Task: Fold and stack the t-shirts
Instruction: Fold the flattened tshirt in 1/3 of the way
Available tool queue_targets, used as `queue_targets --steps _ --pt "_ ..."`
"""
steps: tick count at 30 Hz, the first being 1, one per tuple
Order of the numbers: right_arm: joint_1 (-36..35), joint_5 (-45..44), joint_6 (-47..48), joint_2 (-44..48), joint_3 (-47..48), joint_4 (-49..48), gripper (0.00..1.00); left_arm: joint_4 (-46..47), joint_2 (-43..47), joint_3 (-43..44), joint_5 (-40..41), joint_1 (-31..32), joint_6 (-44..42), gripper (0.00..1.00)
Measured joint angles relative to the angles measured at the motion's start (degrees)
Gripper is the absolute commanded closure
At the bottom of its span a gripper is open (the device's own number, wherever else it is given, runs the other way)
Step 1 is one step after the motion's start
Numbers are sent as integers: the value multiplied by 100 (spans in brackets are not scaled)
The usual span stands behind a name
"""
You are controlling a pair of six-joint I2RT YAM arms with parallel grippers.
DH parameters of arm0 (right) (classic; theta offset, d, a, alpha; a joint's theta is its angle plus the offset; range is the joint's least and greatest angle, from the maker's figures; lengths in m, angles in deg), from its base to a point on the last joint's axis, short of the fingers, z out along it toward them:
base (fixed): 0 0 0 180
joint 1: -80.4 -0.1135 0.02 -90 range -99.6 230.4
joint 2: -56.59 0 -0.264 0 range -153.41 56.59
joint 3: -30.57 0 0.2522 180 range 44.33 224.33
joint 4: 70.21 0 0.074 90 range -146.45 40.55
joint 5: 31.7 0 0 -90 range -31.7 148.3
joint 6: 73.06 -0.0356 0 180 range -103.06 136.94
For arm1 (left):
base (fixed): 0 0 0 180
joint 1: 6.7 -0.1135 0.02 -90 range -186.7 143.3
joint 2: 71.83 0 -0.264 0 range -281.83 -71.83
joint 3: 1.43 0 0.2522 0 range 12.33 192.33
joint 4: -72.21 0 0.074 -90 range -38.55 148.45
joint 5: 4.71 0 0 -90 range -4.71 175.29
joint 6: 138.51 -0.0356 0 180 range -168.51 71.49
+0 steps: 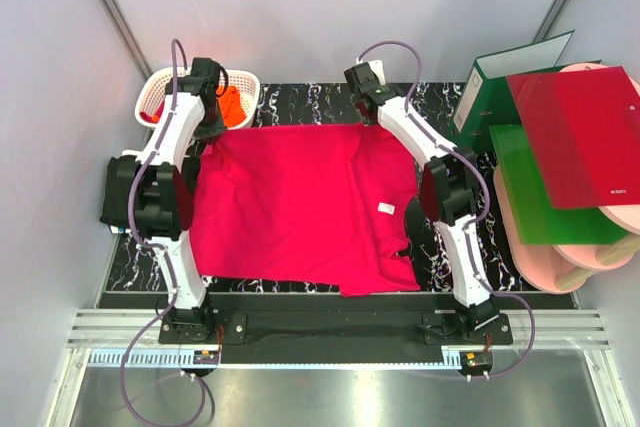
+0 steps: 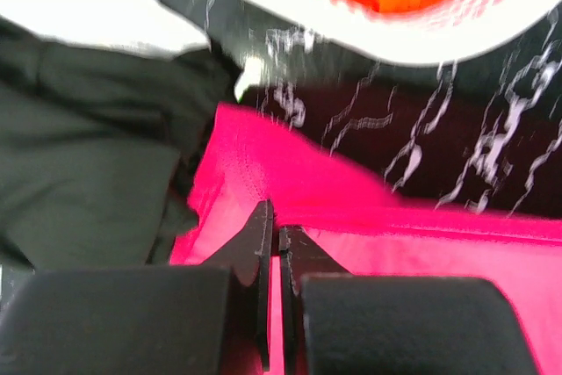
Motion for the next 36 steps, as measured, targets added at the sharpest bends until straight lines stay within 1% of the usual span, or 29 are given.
queue_targets --steps 4,9,13,17,21,24,29,30,31,32,33,34,35,36 --pt "0 103 -26 603 -584 168 100 -101 299 -470 -26 44 7 100" --pt "-2 162 -162 1449 -1386 422 100 -302 686 -1270 17 46 46 100" --pt "-7 516 -378 1832 -1779 798 100 -538 739 -1652 146 26 90 100" --pt "-9 1176 -627 1864 -1864 1281 100 -710 717 -1676 389 -90 122 100" --pt "-13 1847 -824 1864 -1893 1810 100 -914 398 -1370 675 -197 144 100" --pt "-13 2218 -929 1864 -1993 2092 100 -944 55 -1154 833 -205 153 100" --pt "-11 2699 -1062 1884 -2273 2498 100 -1036 -105 -1204 903 -205 157 100" --pt "-11 2800 -1084 1912 -2343 2549 100 -1040 -103 -1248 905 -205 160 92" --pt "-11 2900 -1106 1952 -2404 2627 100 -1054 -103 -1307 909 -205 166 81" --pt "-11 2992 -1126 2002 -2476 2695 100 -1049 -103 -1373 909 -205 175 78" --pt "-11 3056 -1147 2050 -2549 2741 100 -1054 -103 -1449 909 -205 177 55" --pt "-11 3163 -1167 2114 -2645 2798 100 -1067 -103 -1521 918 -205 186 18" --pt "-11 3217 -1187 2184 -2763 2850 100 -1080 -103 -1582 922 -212 166 1" --pt "-11 3300 -1209 2269 -2929 2907 100 -1088 -94 -1635 935 -219 157 1"
